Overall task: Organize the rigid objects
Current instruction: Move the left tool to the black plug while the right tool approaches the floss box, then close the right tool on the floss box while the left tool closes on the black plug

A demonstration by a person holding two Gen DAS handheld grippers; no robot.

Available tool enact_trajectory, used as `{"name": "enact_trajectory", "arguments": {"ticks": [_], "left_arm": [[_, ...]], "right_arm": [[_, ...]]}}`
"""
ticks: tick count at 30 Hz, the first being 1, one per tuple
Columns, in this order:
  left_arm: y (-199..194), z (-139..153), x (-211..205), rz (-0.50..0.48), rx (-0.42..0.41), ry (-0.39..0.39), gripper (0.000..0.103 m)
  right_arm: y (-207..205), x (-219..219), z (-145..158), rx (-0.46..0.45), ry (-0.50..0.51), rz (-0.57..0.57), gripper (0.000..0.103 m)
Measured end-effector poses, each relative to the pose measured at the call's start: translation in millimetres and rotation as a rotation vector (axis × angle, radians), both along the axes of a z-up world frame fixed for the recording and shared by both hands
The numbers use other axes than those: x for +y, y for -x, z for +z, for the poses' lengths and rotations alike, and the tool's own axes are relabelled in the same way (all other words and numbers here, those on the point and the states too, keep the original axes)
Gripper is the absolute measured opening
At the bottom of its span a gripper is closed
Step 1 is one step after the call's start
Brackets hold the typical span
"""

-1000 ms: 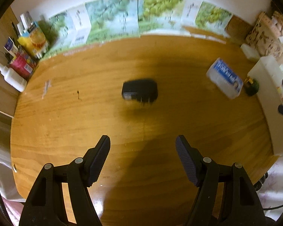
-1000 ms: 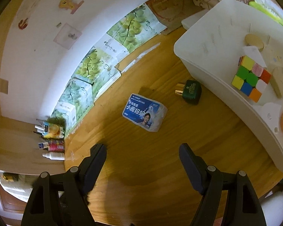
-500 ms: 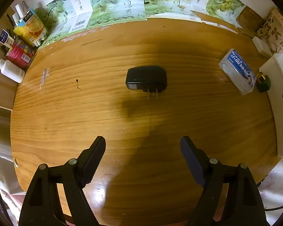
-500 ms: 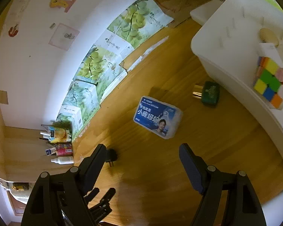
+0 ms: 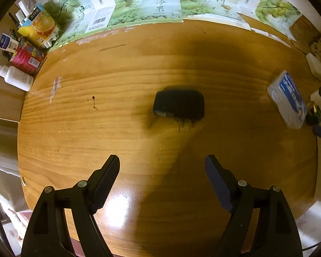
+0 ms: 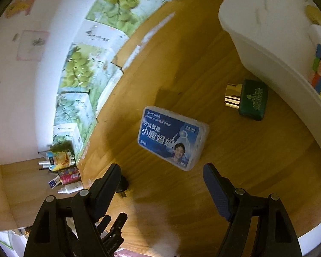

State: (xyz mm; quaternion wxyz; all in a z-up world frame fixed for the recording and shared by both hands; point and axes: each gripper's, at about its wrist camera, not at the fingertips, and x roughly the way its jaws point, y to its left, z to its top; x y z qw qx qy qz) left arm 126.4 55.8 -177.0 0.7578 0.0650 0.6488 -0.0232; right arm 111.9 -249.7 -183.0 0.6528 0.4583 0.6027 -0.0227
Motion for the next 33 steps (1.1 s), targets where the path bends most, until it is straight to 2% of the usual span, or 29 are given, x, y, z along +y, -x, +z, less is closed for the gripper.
{"name": "enact_trajectory", "arguments": {"ticks": [9, 18, 33], "left_arm": [[-32.9, -3.2, -8.4, 0.043, 0.031, -0.011, 0.084], [-52.6, -16.5, -14.0, 0.074, 0.083, -0.012, 0.084], [-76.0, -39.7, -5.1, 0.130, 0.142, 0.010, 0.084]], "right_arm": [[-22.9, -1.6, -13.1, 0.056, 0.024, -0.008, 0.083], [-39.9, 1.6, -24.2, 0.133, 0.078, 0.006, 0.098], [-62.1, 17.1, -30.1, 0.222, 0.248, 0.077, 0.102]]}}
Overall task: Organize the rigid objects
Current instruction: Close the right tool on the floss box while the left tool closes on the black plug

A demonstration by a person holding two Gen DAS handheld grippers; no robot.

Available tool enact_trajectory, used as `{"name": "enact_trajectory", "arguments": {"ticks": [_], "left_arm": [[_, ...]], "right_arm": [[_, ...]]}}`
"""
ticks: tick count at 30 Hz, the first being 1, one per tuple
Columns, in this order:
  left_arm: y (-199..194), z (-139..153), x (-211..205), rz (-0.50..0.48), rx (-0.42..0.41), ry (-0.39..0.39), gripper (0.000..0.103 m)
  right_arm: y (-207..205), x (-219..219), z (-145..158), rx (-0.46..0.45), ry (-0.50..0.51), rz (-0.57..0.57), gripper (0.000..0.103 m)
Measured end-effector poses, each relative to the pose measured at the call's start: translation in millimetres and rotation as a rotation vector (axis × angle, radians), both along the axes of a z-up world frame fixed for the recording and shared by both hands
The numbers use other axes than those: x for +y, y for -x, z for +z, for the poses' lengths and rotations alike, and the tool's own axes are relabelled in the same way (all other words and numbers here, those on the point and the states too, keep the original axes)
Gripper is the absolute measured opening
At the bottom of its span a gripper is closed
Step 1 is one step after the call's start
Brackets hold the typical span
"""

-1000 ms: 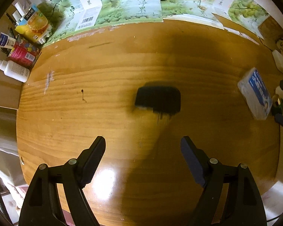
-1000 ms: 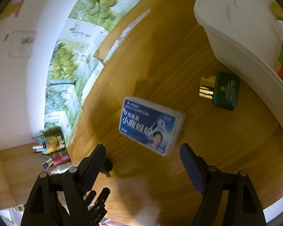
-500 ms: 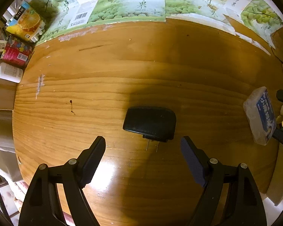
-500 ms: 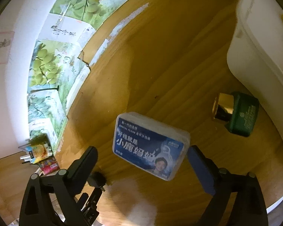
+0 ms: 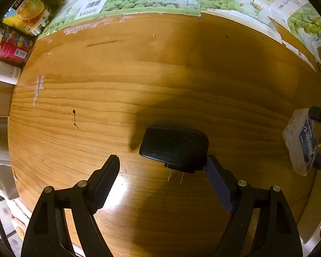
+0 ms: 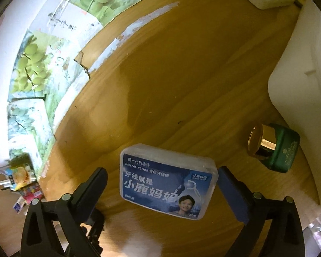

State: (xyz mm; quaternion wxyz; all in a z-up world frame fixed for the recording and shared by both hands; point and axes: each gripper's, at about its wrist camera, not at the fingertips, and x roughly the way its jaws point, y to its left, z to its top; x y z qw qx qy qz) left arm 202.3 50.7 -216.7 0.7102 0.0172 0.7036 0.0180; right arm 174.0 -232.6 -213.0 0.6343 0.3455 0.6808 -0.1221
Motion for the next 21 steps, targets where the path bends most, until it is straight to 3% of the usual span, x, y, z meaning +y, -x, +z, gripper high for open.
{"name": "enact_trajectory", "arguments": {"ticks": [9, 21], "left_arm": [[-13.5, -7.6, -2.2, 0.008, 0.022, 0.032, 0.084], [-23.1, -19.9, -4.5, 0.041, 0.054, 0.054, 0.081]], "right_arm": [[-7.9, 32.9, -11.7, 0.088, 0.079, 0.069, 0.102], [-5.3, 47.0, -23.9, 0.122, 0.097, 0.103, 0.097]]}}
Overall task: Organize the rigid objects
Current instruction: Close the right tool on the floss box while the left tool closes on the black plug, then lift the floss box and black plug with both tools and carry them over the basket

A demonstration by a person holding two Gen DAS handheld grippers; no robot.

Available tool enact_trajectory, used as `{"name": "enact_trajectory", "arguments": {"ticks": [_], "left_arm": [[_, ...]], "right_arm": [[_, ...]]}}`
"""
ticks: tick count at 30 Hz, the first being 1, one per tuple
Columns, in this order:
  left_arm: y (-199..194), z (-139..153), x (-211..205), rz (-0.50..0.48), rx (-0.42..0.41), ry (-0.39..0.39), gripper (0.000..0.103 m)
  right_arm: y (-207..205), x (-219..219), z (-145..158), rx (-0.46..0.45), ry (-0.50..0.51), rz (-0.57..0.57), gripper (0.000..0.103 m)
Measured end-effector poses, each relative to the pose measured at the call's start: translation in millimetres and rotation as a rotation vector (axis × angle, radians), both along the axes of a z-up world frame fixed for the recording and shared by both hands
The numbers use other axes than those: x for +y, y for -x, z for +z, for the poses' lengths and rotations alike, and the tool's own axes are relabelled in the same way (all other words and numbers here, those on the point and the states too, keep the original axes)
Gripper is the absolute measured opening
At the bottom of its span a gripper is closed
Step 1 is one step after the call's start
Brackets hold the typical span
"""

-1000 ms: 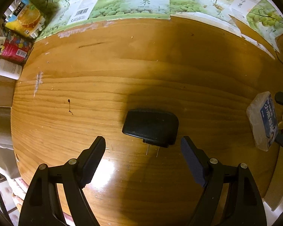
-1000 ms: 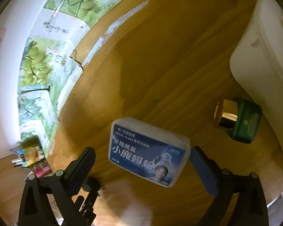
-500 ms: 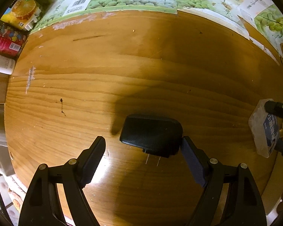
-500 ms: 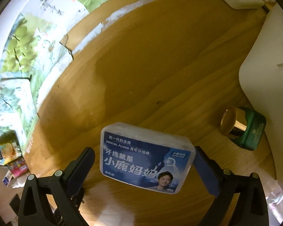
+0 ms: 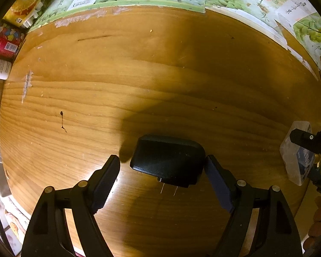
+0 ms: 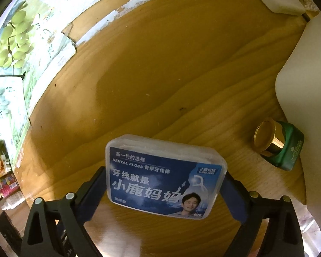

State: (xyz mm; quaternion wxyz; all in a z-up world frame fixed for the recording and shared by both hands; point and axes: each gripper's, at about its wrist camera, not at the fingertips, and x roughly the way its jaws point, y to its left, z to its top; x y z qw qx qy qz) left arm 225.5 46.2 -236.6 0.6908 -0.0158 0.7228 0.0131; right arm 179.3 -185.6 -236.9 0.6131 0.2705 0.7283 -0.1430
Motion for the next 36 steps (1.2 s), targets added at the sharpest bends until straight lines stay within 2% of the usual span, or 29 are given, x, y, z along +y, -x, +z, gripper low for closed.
{"name": "enact_trajectory", "arguments": {"ticks": [8, 23, 36], "left_arm": [[-0.1, -1.4, -2.7, -0.018, 0.005, 0.002, 0.067], [19.1, 8.1, -6.8, -0.065, 0.004, 0.009, 0.067], [43.7, -4.4, -9.6, -0.119, 0.018, 0.018, 0.067]], "right_arm": [[-1.1, 11.2, -3.5, 0.001, 0.008, 0.028, 0.097], [16.9, 10.5, -7.7, -0.004, -0.006, 0.056, 0.097], [36.2, 18.5, -14.3, 0.001, -0.019, 0.084, 0.097]]}}
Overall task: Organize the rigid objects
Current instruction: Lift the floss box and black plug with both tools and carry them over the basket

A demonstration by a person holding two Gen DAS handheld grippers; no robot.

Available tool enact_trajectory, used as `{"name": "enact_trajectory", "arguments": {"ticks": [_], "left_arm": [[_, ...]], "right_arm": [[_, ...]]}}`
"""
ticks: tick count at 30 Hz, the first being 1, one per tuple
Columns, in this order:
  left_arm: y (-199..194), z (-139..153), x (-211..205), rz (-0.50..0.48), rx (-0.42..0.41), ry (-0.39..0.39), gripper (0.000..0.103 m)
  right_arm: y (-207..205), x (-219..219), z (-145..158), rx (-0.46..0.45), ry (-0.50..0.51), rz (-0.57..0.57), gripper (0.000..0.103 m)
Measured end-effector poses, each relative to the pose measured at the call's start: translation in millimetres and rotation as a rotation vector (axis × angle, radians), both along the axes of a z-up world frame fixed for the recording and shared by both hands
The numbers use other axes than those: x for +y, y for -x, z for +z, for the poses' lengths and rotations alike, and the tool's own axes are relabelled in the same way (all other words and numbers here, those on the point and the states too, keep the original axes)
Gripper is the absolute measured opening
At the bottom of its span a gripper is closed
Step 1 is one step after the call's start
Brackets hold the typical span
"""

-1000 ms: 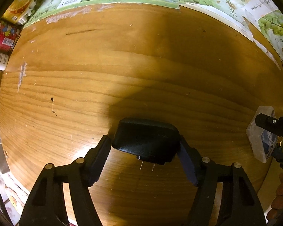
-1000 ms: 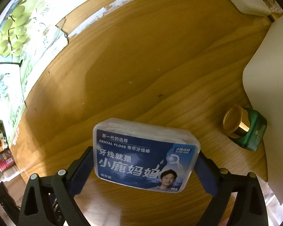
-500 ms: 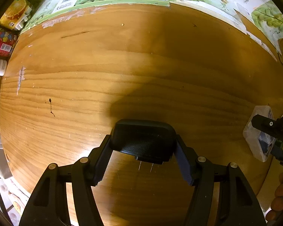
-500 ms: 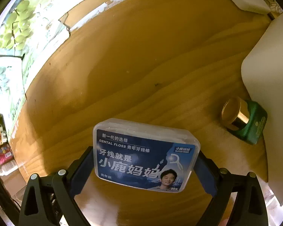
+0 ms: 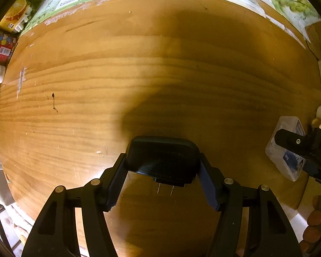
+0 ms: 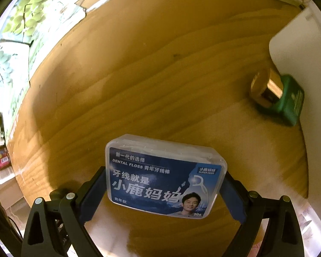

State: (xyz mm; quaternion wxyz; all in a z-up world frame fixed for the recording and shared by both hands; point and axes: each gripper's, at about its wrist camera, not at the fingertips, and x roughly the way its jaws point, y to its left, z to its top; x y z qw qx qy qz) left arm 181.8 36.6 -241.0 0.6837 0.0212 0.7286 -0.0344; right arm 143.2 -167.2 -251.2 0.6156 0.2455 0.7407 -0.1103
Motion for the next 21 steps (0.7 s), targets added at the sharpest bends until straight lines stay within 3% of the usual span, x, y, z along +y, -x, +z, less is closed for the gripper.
{"name": "enact_trajectory", "arguments": {"ticks": [21], "left_arm": [[83.4, 5.7, -4.8, -0.101, -0.016, 0.008, 0.067]], "right_arm": [[16.2, 14.7, 5.4, -0.033, 0.033, 0.047, 0.096]]}}
